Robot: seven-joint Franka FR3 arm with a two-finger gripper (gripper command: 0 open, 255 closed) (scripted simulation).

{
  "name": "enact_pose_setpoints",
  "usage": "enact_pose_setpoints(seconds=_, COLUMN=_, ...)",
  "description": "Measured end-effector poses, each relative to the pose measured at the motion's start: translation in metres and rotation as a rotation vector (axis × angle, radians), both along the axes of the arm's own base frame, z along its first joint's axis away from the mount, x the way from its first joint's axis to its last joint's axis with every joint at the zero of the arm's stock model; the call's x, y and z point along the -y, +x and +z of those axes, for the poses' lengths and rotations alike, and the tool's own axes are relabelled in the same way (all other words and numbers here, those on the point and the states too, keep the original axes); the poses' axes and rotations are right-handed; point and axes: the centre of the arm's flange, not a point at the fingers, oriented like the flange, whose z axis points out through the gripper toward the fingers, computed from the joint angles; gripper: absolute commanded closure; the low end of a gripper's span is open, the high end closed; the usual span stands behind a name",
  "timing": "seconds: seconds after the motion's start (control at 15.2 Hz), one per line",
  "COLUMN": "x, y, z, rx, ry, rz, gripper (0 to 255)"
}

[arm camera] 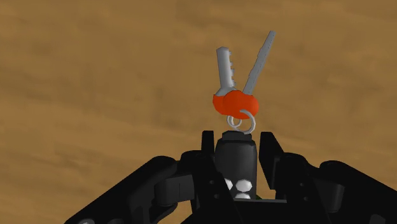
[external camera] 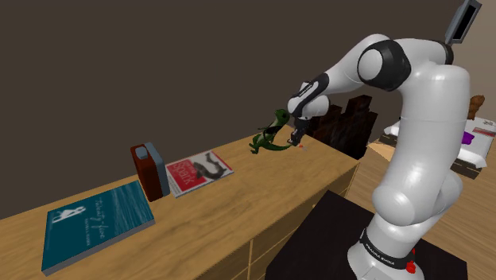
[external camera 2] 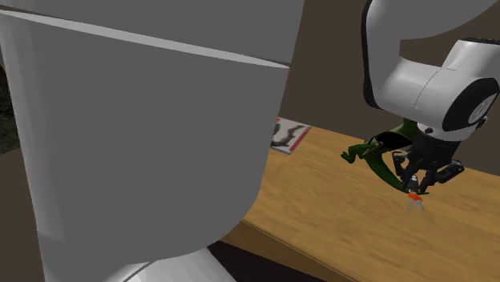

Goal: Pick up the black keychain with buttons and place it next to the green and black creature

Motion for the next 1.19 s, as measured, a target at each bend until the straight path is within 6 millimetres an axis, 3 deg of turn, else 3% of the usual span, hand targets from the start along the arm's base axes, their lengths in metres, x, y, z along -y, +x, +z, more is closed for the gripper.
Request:
enact_pose_setpoints(seconds=0.86, x=-0.001, y=0.0, z=-0.069, rx=0.0, ry=0.0, rz=0.0, gripper=255)
enact_pose_setpoints(seconds=1.19, x=-0.001, y=0.0, z=-0.072, rx=0.0, ry=0.0, rz=0.0, gripper=255)
